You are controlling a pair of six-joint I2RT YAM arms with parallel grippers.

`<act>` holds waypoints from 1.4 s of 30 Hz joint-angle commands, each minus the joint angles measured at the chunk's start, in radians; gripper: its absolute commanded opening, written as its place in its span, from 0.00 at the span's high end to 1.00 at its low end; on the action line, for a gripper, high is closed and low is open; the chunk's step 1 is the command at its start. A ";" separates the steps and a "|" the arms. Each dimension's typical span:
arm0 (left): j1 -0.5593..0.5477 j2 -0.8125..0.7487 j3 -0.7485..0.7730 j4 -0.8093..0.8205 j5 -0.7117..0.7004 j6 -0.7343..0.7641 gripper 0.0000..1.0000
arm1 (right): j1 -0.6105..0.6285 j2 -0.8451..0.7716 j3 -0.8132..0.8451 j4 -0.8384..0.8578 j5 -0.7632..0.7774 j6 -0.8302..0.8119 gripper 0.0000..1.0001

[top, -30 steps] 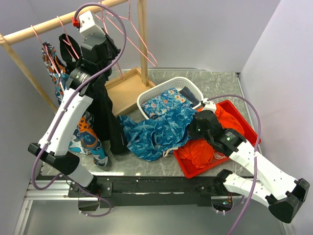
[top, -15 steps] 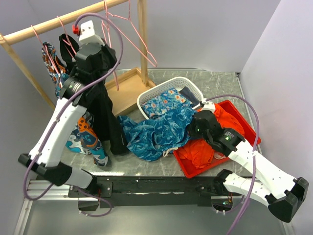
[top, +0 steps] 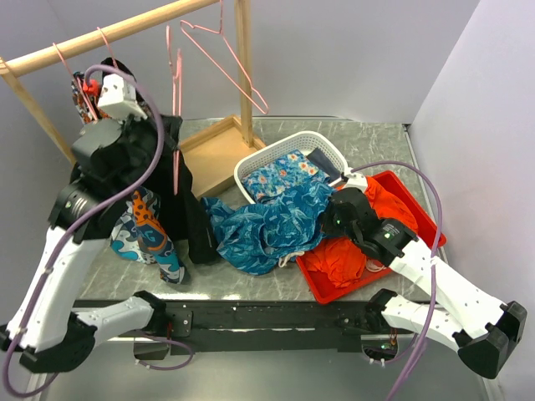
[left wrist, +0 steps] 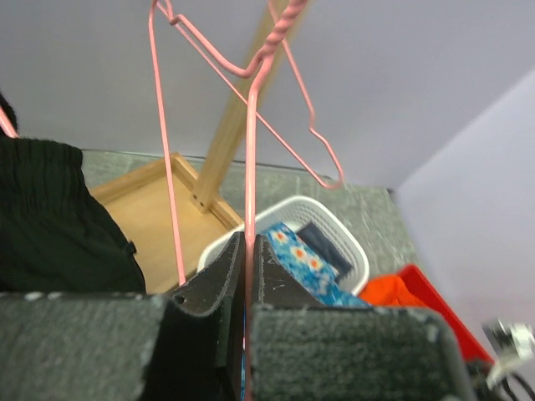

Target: Place the shorts on the hanger

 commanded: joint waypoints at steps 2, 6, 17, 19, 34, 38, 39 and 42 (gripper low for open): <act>-0.003 -0.092 -0.045 -0.047 0.190 0.060 0.99 | -0.006 -0.011 0.022 -0.008 0.047 -0.004 1.00; -0.006 -0.171 -0.093 -0.070 0.259 0.077 0.99 | -0.005 -0.026 0.020 -0.039 0.076 -0.001 1.00; -0.244 -0.304 -0.152 -0.102 0.443 0.124 0.99 | -0.006 -0.032 0.048 -0.138 0.135 0.022 1.00; -0.287 -0.299 -0.183 -0.131 0.466 0.129 0.99 | -0.005 -0.037 0.062 -0.166 0.145 0.029 1.00; -0.431 -0.359 -0.392 -0.193 0.718 0.103 0.99 | -0.017 0.089 0.180 -0.332 0.234 0.046 1.00; -0.462 -0.373 -0.439 -0.194 0.734 0.098 0.99 | -0.029 0.146 0.218 -0.347 0.220 0.031 1.00; -0.466 -0.371 -0.444 -0.197 0.736 0.097 0.99 | -0.031 0.152 0.224 -0.350 0.220 0.031 1.00; -0.482 -0.357 -0.453 -0.197 0.739 0.098 0.99 | -0.033 0.172 0.247 -0.362 0.211 0.031 1.00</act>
